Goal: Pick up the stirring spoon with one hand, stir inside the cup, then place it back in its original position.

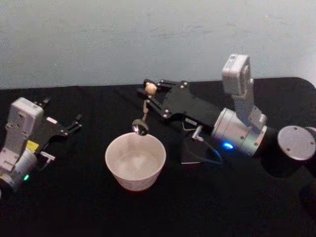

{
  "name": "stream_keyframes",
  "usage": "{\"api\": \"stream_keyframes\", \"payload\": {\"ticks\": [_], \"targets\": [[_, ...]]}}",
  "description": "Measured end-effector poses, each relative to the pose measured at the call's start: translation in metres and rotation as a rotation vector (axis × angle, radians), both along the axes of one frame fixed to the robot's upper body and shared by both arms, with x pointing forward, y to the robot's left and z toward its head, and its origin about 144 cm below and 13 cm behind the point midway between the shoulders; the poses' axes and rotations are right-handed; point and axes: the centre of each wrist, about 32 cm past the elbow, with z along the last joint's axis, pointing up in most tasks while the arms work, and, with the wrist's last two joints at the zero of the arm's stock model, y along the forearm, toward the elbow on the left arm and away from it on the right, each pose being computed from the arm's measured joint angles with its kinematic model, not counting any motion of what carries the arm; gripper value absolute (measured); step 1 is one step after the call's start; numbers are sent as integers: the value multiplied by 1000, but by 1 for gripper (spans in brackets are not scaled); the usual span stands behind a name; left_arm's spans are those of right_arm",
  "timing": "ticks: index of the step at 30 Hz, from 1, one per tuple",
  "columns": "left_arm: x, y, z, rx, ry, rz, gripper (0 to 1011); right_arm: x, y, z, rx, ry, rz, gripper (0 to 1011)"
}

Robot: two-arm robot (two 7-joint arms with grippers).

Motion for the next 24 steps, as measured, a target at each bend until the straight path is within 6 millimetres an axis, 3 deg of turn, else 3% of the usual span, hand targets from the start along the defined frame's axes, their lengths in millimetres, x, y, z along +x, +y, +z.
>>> {"api": "stream_keyframes", "payload": {"ticks": [24], "targets": [[0,0,0,0,0,0,1001,-23,-61,33,40,-52,-167,214]]}}
